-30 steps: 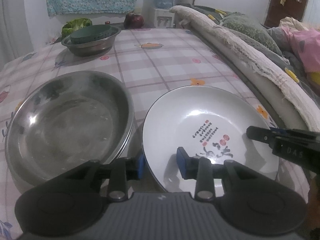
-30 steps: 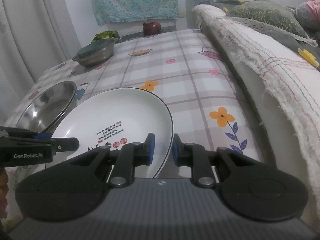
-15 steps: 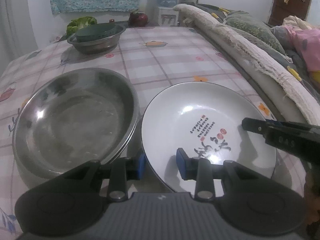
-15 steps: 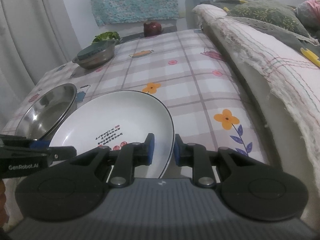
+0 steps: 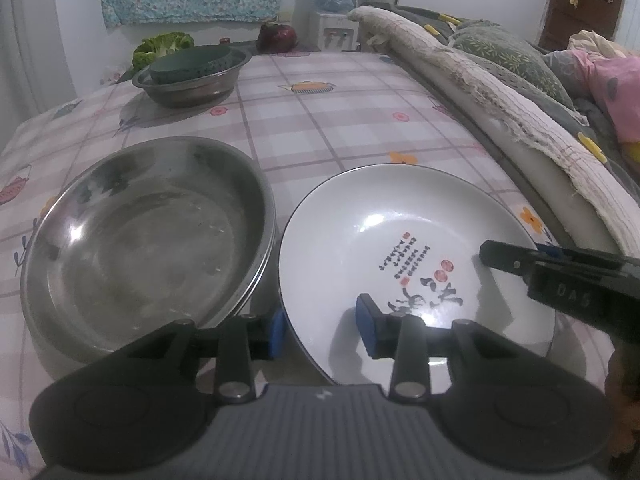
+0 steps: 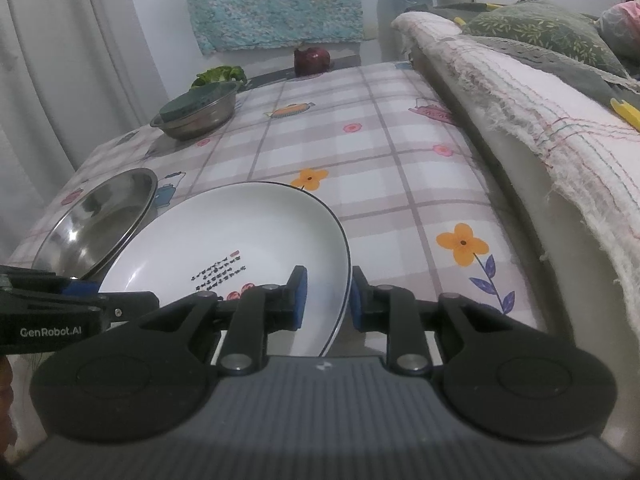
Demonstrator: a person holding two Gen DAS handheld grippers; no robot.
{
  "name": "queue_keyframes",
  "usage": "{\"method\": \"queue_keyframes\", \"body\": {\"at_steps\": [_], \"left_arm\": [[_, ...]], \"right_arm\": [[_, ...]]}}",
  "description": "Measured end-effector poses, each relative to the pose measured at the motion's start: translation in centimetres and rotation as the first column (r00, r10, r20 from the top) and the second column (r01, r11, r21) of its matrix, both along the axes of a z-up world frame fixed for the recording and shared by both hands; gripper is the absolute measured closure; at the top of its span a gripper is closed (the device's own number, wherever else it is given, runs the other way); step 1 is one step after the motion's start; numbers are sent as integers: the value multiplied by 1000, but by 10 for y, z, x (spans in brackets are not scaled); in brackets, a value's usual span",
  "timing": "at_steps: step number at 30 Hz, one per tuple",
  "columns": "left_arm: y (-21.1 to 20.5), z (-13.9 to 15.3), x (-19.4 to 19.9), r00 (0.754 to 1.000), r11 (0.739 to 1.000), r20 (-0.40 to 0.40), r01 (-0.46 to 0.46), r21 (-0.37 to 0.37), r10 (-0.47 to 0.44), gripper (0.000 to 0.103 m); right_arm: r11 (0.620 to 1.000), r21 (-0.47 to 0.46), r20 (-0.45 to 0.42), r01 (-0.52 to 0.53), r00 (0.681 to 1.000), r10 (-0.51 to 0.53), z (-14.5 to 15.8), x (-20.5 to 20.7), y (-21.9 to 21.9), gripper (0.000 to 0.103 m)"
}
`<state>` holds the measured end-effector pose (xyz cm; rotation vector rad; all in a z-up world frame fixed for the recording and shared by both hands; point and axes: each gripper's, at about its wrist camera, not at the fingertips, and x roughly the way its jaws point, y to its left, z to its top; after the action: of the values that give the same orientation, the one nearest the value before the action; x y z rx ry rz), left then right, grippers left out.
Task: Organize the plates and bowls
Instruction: 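Carry the white plate with both grippers over the steel plates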
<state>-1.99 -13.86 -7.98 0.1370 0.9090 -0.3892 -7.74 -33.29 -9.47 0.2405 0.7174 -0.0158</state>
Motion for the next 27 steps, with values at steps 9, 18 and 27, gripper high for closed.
{"method": "queue_keyframes", "body": {"at_steps": [9, 18, 27], "left_arm": [[-1, 0, -1, 1000, 1000, 5, -2, 5, 2, 65], [-3, 2, 0, 1000, 1000, 4, -7, 17, 7, 64], [-2, 3, -1, 1000, 1000, -1, -14, 11, 14, 64]], "right_arm": [[1000, -8, 2, -7, 1000, 7, -1, 0, 3, 77], [1000, -21, -2, 5, 1000, -5, 1, 0, 6, 77], [1000, -29, -1, 9, 1000, -9, 4, 0, 8, 77]]}}
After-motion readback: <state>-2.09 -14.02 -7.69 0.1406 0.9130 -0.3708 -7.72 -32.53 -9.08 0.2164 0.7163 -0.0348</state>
